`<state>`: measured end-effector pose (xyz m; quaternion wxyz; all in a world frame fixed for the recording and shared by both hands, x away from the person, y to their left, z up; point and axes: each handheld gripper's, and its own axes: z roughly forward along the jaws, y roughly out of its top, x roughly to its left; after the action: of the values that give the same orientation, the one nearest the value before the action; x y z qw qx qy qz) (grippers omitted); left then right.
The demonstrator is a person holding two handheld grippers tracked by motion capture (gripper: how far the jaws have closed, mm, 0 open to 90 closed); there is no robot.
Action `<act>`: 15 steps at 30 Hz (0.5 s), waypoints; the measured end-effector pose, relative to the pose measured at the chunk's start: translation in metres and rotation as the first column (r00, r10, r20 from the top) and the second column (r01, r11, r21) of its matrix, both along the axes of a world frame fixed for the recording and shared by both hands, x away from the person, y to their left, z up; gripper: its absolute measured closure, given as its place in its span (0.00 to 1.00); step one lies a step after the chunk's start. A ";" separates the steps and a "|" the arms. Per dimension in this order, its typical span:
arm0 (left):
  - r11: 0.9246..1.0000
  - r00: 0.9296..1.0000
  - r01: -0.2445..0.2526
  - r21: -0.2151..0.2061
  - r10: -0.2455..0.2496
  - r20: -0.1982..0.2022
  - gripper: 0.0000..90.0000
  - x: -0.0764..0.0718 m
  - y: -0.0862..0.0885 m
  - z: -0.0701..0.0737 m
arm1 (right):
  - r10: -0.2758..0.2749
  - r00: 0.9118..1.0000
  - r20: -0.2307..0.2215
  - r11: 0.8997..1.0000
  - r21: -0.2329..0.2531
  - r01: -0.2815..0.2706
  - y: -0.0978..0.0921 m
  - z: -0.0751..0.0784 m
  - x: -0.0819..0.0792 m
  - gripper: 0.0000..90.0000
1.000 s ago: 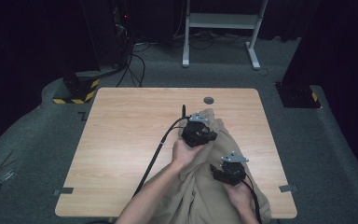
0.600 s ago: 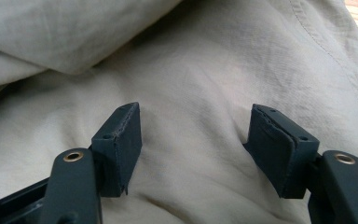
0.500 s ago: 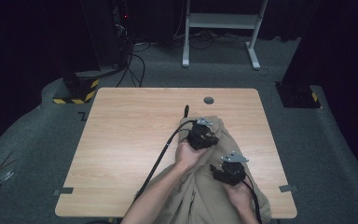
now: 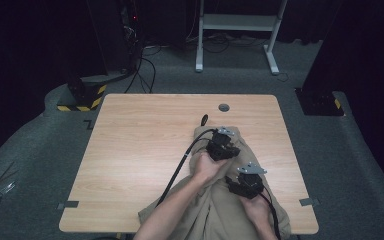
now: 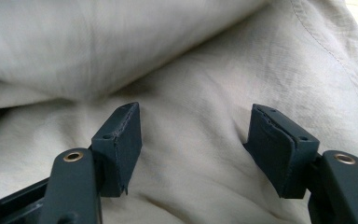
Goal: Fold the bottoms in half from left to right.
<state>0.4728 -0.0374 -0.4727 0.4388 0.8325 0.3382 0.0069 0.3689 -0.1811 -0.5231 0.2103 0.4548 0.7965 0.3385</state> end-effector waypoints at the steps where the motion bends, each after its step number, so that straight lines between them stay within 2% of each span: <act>1: 1.000 1.000 0.000 0.004 0.000 -0.003 0.92 0.000 -0.001 -0.001 | 0.000 1.000 0.000 1.000 0.000 0.000 0.000 0.000 0.000 0.39; 3: 1.000 1.000 0.002 0.018 -0.002 0.004 0.88 -0.001 -0.001 -0.002 | 0.001 1.000 0.001 1.000 0.000 -0.001 0.000 0.000 0.000 0.39; 5: 1.000 1.000 0.001 0.015 -0.001 0.007 0.83 -0.002 0.000 0.000 | 0.000 1.000 0.000 1.000 0.000 0.000 0.000 0.000 0.000 0.39; 9: 1.000 1.000 -0.001 0.023 0.000 0.032 0.65 -0.008 0.008 0.013 | 0.000 1.000 0.000 1.000 0.001 0.000 0.000 0.000 0.000 0.39; 12: 1.000 0.997 0.001 0.013 -0.002 0.074 0.58 -0.017 0.021 0.027 | -0.001 1.000 -0.002 1.000 0.002 0.001 0.000 0.000 0.000 0.39; 15: 1.000 0.996 -0.009 -0.006 0.010 0.094 0.53 -0.029 0.040 0.039 | -0.001 1.000 -0.004 1.000 0.004 0.001 0.000 0.000 0.000 0.39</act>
<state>0.4440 0.0029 -0.4342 0.4565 0.8284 0.3212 0.0470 0.3690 -0.1811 -0.5230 0.2079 0.4565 0.7959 0.3391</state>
